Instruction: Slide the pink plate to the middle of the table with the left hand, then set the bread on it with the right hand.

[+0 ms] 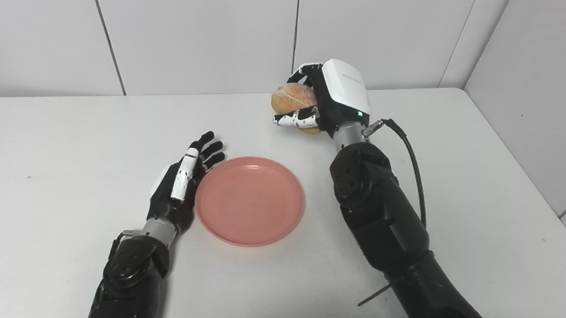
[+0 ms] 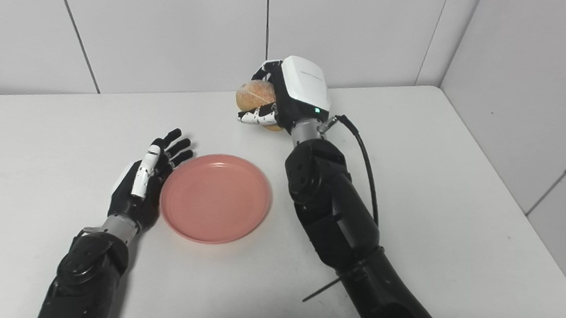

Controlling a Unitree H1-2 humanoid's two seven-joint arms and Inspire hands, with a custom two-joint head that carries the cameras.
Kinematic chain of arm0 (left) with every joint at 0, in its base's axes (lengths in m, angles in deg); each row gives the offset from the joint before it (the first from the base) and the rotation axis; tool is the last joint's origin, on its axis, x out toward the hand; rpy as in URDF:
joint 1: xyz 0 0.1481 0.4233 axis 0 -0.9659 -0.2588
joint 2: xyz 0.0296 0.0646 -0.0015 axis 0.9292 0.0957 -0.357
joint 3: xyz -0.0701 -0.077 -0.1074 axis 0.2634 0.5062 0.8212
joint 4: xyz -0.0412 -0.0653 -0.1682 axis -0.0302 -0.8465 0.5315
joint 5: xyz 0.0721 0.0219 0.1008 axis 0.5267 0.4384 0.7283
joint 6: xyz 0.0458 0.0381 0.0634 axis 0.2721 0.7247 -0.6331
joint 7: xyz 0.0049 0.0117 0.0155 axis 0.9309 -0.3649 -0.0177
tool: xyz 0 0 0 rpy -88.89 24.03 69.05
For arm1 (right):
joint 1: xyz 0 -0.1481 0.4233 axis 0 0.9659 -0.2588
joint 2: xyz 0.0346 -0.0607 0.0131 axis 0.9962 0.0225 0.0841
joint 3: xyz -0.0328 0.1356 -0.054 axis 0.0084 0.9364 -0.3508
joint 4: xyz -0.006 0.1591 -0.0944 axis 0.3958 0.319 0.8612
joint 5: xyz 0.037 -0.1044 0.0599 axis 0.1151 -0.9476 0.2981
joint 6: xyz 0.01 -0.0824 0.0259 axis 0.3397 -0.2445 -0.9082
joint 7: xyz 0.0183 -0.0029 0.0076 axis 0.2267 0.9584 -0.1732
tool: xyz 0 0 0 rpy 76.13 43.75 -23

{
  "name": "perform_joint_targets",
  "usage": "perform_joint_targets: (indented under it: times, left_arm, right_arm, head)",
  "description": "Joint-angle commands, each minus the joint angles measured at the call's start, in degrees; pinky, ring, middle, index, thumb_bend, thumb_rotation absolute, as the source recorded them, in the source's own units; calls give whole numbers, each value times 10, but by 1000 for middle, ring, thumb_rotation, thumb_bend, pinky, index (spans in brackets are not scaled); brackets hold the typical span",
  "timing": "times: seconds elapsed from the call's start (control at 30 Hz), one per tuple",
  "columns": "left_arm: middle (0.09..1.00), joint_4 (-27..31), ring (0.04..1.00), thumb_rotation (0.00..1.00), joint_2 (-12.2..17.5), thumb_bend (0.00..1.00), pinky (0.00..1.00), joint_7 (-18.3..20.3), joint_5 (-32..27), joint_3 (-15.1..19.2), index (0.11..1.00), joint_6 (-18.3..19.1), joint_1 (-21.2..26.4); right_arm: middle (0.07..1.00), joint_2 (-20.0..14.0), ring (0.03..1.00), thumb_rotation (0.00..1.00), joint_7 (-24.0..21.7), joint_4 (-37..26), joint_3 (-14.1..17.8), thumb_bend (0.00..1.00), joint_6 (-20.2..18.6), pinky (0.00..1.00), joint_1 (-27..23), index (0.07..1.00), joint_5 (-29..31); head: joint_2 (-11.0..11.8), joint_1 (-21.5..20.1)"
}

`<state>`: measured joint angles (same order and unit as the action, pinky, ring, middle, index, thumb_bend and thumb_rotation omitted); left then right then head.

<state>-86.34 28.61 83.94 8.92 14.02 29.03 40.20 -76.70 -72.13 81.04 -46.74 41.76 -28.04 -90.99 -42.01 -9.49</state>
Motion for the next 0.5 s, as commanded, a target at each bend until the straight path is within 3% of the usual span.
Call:
perform_joint_targets:
  times: [0.0, 0.13, 0.43, 0.47]
  left_arm:
    - [903, -14, 893, 1000, -12, 371, 876, -13, 12, -5, 897, 13, 3]
    - [898, -18, 887, 1000, -21, 369, 871, -29, 21, -7, 892, 8, 5]
    - [919, -11, 904, 1000, -44, 337, 892, -64, 36, -3, 907, 12, 5]
    - [917, -11, 905, 1000, -46, 336, 891, -67, 37, -3, 907, 11, 5]
  right_arm:
    - [444, 6, 371, 143, -6, -22, -10, 494, 6, 281, -19, 489, -15]
    - [477, 14, 398, 145, -20, -16, -31, 493, 15, 301, -15, 490, -15]
    - [393, 24, 320, 142, -19, 10, -70, 495, 37, 245, 6, 483, -13]
    - [425, 24, 349, 141, -20, 9, -74, 495, 38, 259, 9, 487, -15]
  head:
    - [-2, 12]
    - [-5, 34]
    - [-12, 62]
    - [-12, 62]
